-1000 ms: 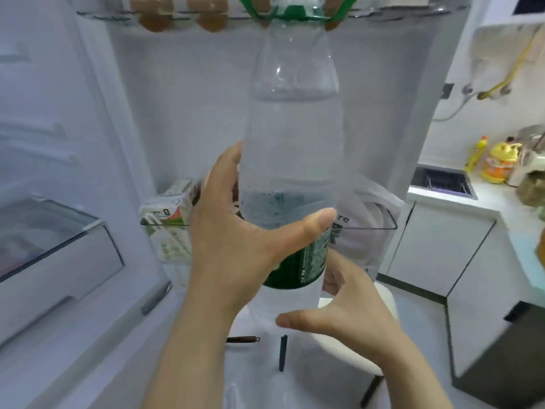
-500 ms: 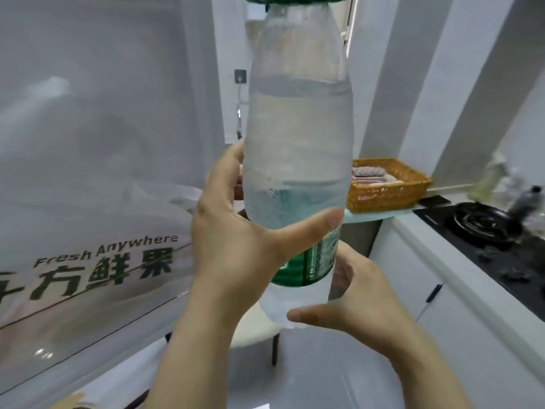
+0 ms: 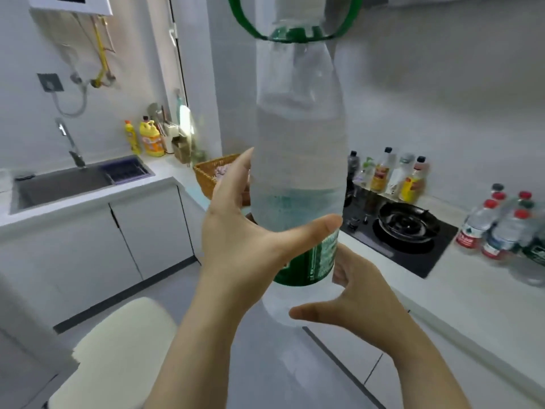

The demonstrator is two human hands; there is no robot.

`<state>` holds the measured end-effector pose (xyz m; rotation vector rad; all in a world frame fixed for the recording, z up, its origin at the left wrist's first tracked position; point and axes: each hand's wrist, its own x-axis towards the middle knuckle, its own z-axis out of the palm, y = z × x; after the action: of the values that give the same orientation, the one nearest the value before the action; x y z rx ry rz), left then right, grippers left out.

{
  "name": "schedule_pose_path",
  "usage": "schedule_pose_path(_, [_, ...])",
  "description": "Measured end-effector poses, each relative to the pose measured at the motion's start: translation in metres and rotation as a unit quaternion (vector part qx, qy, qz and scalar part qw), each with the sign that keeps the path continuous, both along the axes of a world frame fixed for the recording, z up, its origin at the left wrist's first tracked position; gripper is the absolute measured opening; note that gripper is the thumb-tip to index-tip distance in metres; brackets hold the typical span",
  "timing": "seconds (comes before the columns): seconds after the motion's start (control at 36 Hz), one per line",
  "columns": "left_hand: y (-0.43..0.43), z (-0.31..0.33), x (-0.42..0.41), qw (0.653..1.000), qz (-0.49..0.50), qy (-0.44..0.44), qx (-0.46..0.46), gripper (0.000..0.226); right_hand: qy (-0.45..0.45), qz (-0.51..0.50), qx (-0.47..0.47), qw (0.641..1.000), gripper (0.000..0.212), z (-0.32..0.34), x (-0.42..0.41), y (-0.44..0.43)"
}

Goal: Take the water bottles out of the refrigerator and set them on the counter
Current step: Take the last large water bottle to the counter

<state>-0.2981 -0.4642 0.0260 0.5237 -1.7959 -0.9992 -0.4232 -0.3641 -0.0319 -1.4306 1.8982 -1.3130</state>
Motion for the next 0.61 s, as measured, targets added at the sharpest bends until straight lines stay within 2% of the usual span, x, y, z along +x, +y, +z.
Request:
schedule_pose_path(0.25, [0.038, 0.001, -0.128, 0.993, -0.111, -0.010, -0.027, 0.086, 0.001, -0.114, 0.003, 0.993, 0.075, -0.005, -0.111, 0.059])
schedule_pose_path(0.61, [0.067, -0.014, -0.264, 0.961, -0.274, -0.040, 0.013, 0.080, -0.028, -0.259, 0.017, 0.965, 0.072, -0.024, -0.208, 0.115])
